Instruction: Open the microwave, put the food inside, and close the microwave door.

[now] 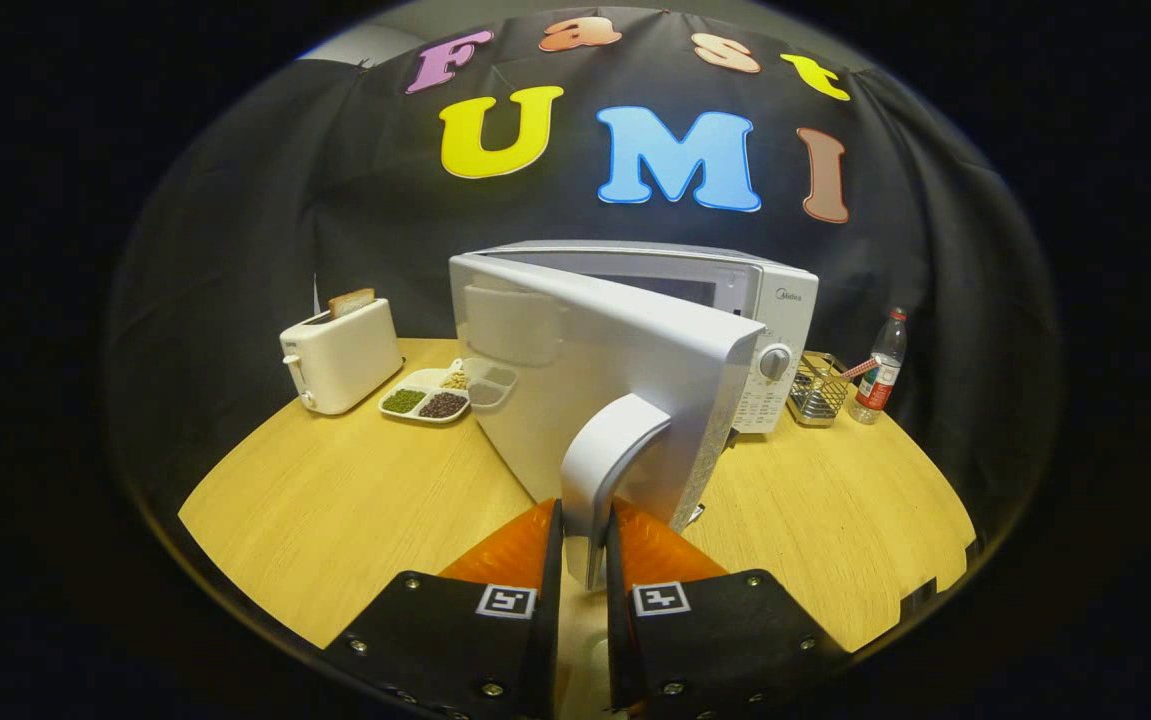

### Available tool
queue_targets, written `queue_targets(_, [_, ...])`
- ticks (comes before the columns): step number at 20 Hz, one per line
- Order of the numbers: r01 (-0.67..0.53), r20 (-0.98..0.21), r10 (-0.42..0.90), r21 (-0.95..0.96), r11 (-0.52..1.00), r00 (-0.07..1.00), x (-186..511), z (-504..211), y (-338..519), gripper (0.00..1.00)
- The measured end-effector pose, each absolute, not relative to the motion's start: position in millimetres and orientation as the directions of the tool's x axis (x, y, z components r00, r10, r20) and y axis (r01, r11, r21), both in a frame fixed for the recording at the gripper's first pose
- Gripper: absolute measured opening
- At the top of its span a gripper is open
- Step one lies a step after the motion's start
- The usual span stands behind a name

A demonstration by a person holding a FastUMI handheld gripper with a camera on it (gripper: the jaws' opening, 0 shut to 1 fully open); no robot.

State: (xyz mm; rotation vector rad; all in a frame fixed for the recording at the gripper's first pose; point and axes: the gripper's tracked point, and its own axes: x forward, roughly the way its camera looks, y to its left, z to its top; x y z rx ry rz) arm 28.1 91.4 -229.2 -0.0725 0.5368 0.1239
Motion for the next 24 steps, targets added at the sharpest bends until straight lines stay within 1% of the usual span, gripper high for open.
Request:
queue_targets(10, [-0.234, -0.518, 0.184, -0.032, 0.972, 0.835, -10.3, -230.1, 171.4, 0.21])
queue_targets(19, [-0.242, -0.529, 0.169, -0.072, 0.968, 0.832, -27.1, -231.7, 219.4, 0.21])
queue_targets(21, [-0.260, -0.534, 0.194, -0.051, 0.964, 0.823, -34.9, -232.0, 230.4, 0.21])
queue_targets(22, [-0.288, -0.535, 0.231, -0.023, 0.957, 0.812, -39.7, -232.3, 242.5, 0.24])
queue_targets(23, [-0.312, -0.534, 0.257, -0.013, 0.950, 0.806, -43.5, -231.3, 251.6, 0.33])
queue_targets(24, [-0.336, -0.530, 0.280, -0.010, 0.942, 0.800, -46.2, -229.1, 257.1, 0.48])
